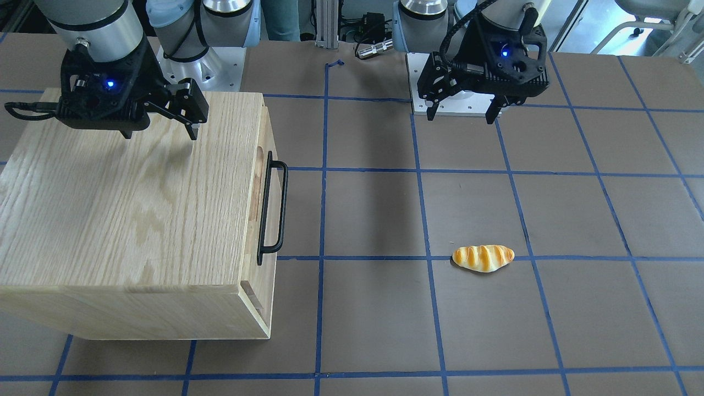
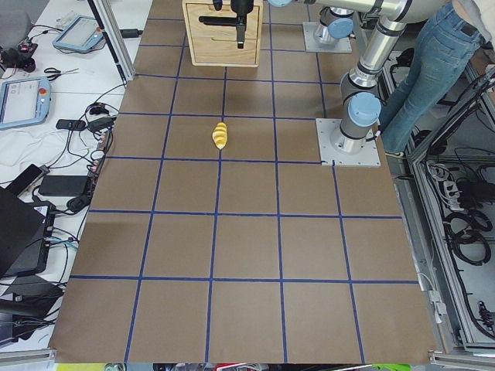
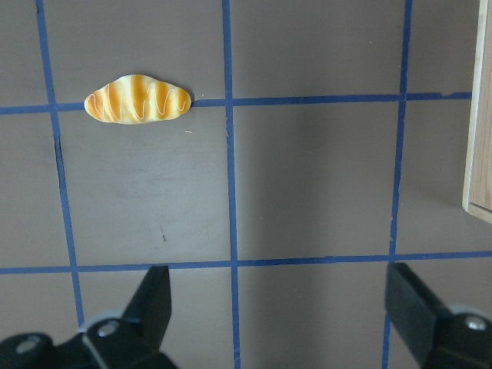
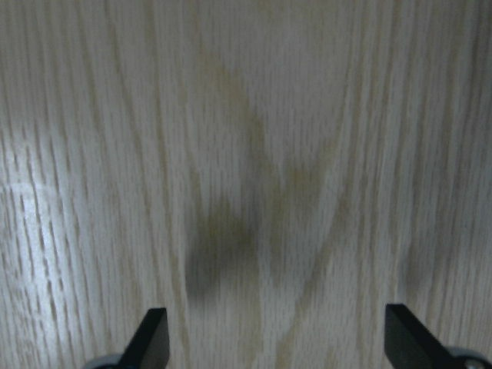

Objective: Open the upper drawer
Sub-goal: 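Move the left gripper toward the black handle of the wooden drawer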

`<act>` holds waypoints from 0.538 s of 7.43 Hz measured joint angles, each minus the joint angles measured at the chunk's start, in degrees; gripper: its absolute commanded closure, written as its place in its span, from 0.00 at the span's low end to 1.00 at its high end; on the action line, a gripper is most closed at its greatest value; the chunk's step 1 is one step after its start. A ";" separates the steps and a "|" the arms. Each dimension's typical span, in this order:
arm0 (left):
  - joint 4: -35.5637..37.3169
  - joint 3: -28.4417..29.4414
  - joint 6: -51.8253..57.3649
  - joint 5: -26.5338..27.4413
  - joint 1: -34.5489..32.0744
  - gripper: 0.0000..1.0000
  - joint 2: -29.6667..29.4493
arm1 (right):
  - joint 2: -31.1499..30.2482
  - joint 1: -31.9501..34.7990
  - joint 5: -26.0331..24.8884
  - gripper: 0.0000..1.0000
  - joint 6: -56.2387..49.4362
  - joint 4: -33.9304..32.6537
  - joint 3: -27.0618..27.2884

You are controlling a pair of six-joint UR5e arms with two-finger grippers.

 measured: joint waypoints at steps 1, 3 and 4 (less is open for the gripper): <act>0.28 0.15 -0.39 -1.01 -0.63 0.00 -0.69 | 0.00 0.00 0.00 0.00 0.00 0.00 0.00; 3.98 0.27 -1.93 -3.88 -3.47 0.00 -3.60 | 0.00 0.00 0.00 0.00 0.00 0.00 0.01; 6.78 0.34 -3.27 -5.81 -5.67 0.00 -5.41 | 0.00 0.00 0.00 0.00 0.00 0.00 0.03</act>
